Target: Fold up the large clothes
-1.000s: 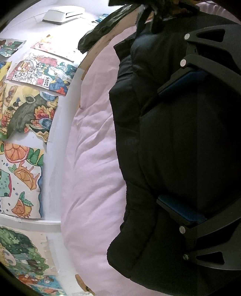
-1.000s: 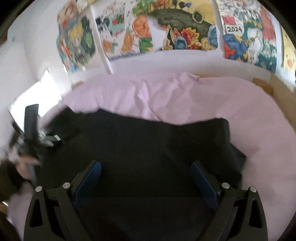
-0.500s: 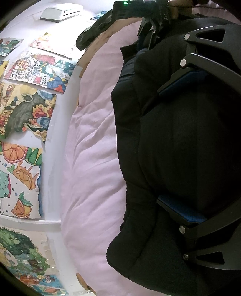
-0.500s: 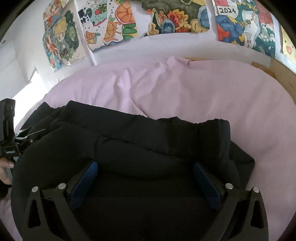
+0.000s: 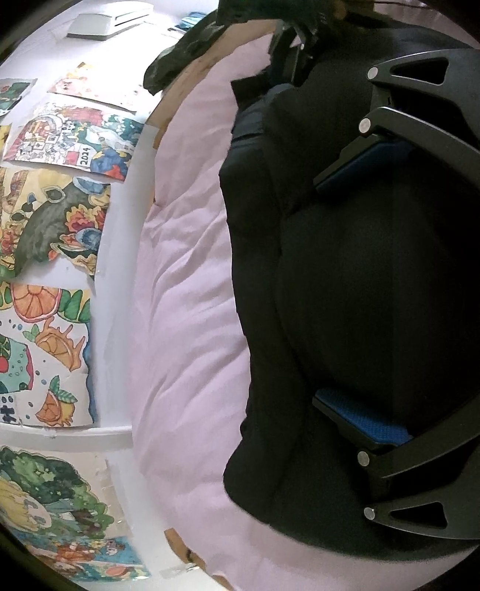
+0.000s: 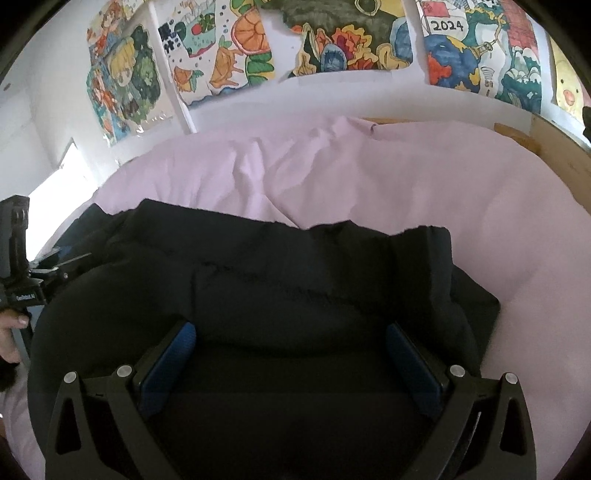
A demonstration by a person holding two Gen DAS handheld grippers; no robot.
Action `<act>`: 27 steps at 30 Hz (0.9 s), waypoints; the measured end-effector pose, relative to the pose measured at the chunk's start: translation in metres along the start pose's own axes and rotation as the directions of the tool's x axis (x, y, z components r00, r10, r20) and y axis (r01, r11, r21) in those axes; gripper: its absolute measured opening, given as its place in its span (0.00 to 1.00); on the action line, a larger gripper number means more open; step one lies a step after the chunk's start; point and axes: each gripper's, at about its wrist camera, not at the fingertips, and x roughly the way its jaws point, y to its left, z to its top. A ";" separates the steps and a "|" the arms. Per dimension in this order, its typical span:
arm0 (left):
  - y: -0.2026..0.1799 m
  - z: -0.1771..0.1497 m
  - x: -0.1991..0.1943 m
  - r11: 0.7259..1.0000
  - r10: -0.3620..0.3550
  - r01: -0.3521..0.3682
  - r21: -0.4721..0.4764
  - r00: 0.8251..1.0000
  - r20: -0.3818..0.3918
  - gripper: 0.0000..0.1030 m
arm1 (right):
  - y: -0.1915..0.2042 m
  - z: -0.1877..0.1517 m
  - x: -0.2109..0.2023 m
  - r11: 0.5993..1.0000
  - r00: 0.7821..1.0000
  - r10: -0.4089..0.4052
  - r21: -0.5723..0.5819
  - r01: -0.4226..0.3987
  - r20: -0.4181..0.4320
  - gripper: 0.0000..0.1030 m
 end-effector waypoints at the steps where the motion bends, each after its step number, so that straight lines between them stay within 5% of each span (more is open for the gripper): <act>1: 0.002 0.000 -0.003 1.000 0.011 -0.011 0.008 1.000 -0.001 0.99 | 0.002 -0.001 -0.002 1.000 1.000 -0.014 -0.003 0.014 -0.009 1.00; 8: 0.039 -0.013 -0.041 0.997 0.060 -0.058 -0.044 0.997 0.042 0.99 | -0.002 -0.006 -0.024 1.000 0.999 -0.008 -0.007 0.008 -0.047 1.00; 13: 0.069 -0.030 -0.068 0.996 0.072 -0.070 -0.055 0.997 0.033 0.99 | -0.016 -0.013 -0.057 0.999 1.000 -0.027 -0.036 0.027 0.000 1.00; 17: 0.091 -0.043 -0.079 0.994 -0.079 0.079 -0.078 0.997 0.003 0.99 | -0.038 -0.022 -0.071 0.999 1.000 -0.014 0.051 0.015 -0.018 1.00; 22: 0.119 -0.052 -0.084 0.981 -0.127 0.118 -0.152 0.990 -0.052 0.99 | -0.066 -0.041 -0.061 0.983 0.997 0.046 0.182 -0.033 -0.067 1.00; 27: 0.148 -0.060 -0.064 0.929 -0.274 0.232 -0.288 0.955 -0.113 0.99 | -0.090 -0.060 -0.035 0.919 0.961 0.260 0.328 -0.217 -0.093 1.00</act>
